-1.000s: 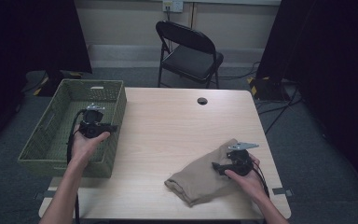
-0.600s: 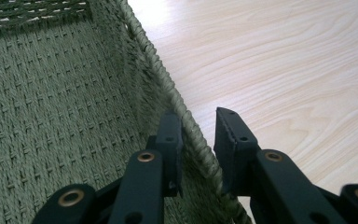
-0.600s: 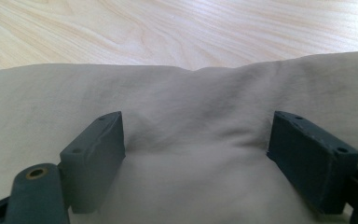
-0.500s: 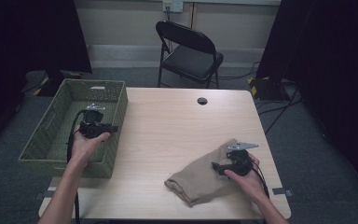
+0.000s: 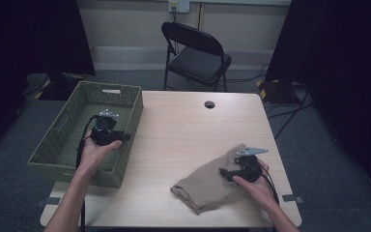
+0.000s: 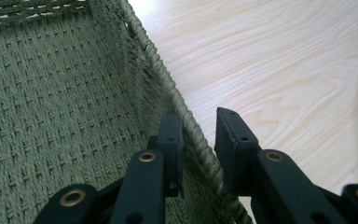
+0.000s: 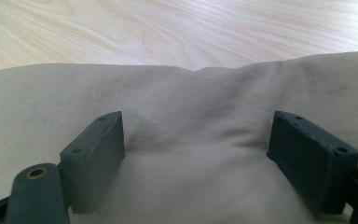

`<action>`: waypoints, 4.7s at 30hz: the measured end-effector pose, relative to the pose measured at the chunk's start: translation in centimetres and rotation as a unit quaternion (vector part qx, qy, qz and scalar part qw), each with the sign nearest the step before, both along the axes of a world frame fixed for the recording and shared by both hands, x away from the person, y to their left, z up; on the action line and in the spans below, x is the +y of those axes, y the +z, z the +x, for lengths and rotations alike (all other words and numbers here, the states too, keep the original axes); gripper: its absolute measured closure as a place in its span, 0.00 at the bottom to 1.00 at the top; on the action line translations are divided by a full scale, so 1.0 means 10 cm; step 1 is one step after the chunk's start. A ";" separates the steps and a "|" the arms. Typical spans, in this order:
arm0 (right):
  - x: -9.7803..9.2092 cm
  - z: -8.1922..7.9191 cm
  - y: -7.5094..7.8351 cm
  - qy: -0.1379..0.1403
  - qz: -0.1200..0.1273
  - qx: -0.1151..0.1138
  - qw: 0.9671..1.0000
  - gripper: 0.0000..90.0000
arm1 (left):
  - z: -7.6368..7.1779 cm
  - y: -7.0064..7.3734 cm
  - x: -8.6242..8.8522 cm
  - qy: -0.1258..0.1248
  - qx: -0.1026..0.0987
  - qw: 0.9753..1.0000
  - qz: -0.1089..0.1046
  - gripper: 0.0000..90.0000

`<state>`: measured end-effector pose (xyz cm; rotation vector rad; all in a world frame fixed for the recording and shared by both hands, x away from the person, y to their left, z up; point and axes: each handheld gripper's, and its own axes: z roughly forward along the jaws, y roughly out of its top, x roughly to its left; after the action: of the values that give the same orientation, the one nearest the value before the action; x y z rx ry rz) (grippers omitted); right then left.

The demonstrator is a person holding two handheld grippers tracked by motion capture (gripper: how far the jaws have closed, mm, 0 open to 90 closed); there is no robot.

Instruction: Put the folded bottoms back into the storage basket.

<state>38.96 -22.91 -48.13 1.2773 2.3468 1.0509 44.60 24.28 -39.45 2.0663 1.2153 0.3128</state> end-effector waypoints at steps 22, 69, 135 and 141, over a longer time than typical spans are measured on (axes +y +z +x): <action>-0.01 0.00 0.00 0.004 0.001 -0.001 1.000 0.19 | 0.14 0.07 -0.06 0.049 -0.014 0.998 -0.021 0.48; -0.01 0.01 0.00 0.006 0.000 0.000 1.000 0.19 | 0.14 -0.10 -0.74 -0.112 0.021 0.993 0.026 0.78; -0.01 0.01 0.00 0.009 0.001 -0.001 1.000 0.19 | 0.13 -0.07 -1.57 -0.167 -0.007 0.986 0.006 0.70; -0.01 0.01 0.00 0.008 0.000 -0.001 1.000 0.19 | 0.18 -0.05 -1.63 -0.166 0.004 0.986 0.023 0.74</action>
<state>39.02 -22.99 -48.16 1.2581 2.3598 1.0565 46.36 7.94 -39.94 2.2672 0.8532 0.1755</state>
